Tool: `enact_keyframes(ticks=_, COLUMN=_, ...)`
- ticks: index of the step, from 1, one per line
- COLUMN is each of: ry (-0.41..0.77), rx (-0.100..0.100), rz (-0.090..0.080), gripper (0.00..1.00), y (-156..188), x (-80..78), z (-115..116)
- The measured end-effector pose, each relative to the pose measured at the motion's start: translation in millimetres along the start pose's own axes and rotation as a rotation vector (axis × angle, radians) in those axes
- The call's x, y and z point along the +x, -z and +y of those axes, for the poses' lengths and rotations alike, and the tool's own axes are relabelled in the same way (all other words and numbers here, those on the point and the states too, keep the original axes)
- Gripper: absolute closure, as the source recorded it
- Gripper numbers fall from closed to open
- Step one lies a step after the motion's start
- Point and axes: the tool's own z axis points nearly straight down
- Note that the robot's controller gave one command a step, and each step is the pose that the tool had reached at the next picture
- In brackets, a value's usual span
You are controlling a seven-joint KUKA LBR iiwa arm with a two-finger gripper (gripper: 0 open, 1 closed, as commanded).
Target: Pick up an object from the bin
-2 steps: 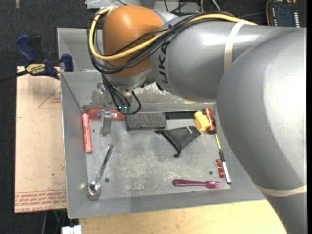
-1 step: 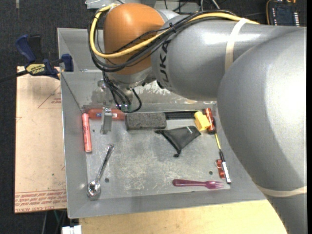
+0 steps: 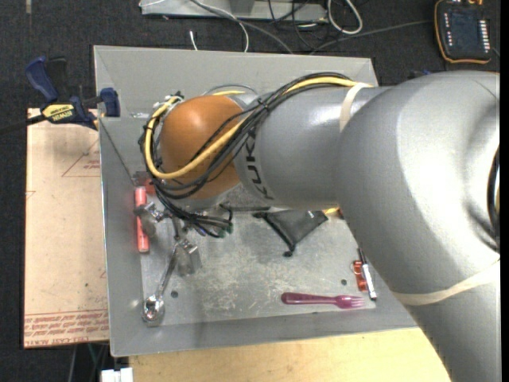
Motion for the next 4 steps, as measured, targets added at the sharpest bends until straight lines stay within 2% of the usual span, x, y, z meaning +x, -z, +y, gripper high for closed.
enact_keyframes(ticks=1, ry=-0.264, rx=0.003, rz=-0.014, gripper=0.0, y=62.4, x=3.5, z=-16.3)
enact_keyframes(ticks=2, ry=0.315, rx=-0.002, rz=0.002, gripper=0.0, y=30.3, x=16.6, z=-8.3)
enact_keyframes(ticks=3, ry=0.217, rx=0.003, rz=-0.012, gripper=0.0, y=-5.3, x=25.4, z=-5.9)
enact_keyframes(ticks=4, ry=0.692, rx=0.001, rz=-0.007, gripper=1.0, y=-3.0, x=24.0, z=7.4)
